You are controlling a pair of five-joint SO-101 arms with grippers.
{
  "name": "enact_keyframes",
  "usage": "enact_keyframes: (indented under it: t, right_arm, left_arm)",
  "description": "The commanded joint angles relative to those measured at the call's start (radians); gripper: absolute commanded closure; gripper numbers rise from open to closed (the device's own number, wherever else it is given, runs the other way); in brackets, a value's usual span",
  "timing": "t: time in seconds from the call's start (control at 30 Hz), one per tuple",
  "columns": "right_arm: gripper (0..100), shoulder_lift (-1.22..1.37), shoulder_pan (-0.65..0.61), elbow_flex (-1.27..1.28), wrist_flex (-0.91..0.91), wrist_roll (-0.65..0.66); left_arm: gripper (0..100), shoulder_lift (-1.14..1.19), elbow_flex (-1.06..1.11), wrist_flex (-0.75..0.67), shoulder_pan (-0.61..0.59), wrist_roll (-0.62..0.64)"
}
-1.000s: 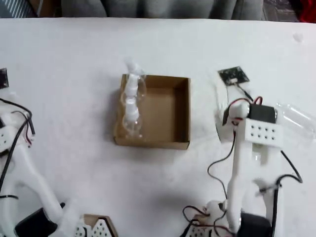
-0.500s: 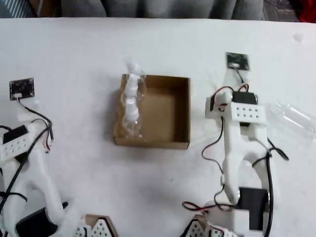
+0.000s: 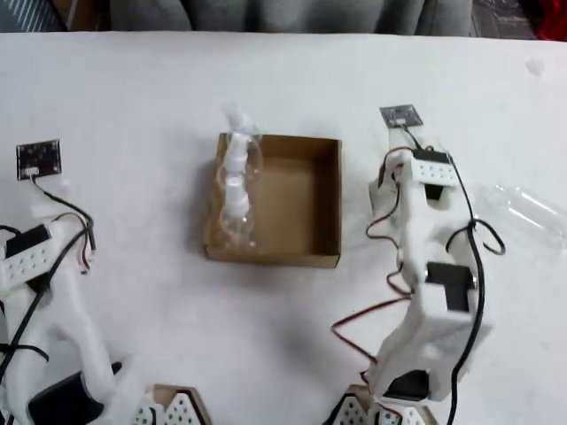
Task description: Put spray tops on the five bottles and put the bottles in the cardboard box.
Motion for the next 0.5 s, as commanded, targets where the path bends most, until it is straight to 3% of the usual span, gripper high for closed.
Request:
enact_keyframes:
  t: [0.0, 0.13, 0.47]
  right_arm:
    - [83.7, 0.054, 0.013, -0.098, -0.012, 0.071]
    - [99.4, 0.085, 0.033, -0.172, 0.073, 0.058]
    - [98.2, 0.031, 0.070, -0.459, 0.432, 0.032]
  left_arm:
    - [98, 0.001, -0.005, -0.031, 0.013, -0.002]
    - [98, 0.001, -0.005, -0.031, 0.013, -0.002]
    - [98, -0.005, 0.029, -0.100, 0.012, -0.002]
